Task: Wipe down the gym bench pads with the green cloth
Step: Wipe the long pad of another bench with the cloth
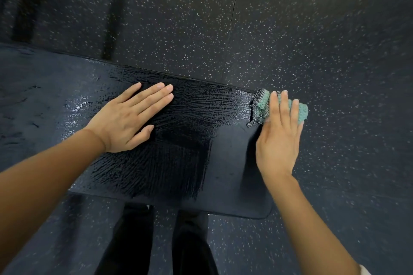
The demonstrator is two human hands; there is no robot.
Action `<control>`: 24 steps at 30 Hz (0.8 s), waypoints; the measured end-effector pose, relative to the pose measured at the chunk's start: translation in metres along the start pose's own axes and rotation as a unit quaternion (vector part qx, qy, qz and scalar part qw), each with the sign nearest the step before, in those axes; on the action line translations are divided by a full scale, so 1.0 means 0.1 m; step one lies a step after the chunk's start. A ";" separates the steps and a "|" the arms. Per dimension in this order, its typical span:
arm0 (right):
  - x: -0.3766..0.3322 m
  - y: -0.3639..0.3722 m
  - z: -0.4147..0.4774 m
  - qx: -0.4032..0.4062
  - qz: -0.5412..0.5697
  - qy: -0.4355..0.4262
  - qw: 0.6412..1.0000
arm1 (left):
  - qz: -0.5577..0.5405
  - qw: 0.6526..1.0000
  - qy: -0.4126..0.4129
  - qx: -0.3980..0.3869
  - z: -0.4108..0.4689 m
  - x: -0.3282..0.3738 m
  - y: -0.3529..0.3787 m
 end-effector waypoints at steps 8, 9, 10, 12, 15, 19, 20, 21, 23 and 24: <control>-0.52 0.30 -0.17 0.034 0.016 0.008 0.999 | -0.005 1.000 -0.002 0.000 0.00 -0.01 0.01; -0.60 0.35 -0.21 0.031 0.016 -0.003 0.999 | -0.005 1.000 -0.001 0.000 -0.01 -0.01 0.01; -0.68 0.39 -0.24 0.028 0.014 -0.015 0.999 | -0.005 1.000 -0.001 0.000 -0.01 -0.01 0.01; -0.86 0.48 -0.33 0.016 0.009 -0.044 0.999 | -0.005 1.000 -0.001 0.003 -0.01 -0.01 0.01; -1.03 0.58 -0.46 -0.022 -0.004 -0.113 0.993 | -0.008 1.000 -0.001 0.006 0.00 -0.01 0.00; -0.88 0.51 -0.47 -0.050 -0.017 -0.155 0.987 | -0.008 1.000 -0.002 0.010 -0.01 -0.01 0.00; -0.80 0.47 -0.45 -0.053 -0.018 -0.147 0.988 | -0.008 1.000 -0.003 0.013 -0.01 0.00 0.00; -0.71 0.42 -0.44 -0.052 -0.019 -0.137 0.989 | -0.008 1.000 -0.003 0.015 0.00 0.00 -0.01; -0.52 0.34 -0.42 -0.045 -0.027 -0.118 0.992 | -0.009 1.000 -0.003 0.017 0.00 0.00 -0.01; -0.42 0.29 -0.42 -0.041 -0.030 -0.109 0.993 | -0.009 1.000 -0.002 0.018 0.00 0.01 -0.02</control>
Point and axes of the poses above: each hand's wrist, its own z-axis towards the middle knuckle, its own y-axis out of the palm, x = y × z, the point moved 7 cm from there along z, towards the middle knuckle, and after that the axes turned 7 degrees about z, right-handed, at the moved point
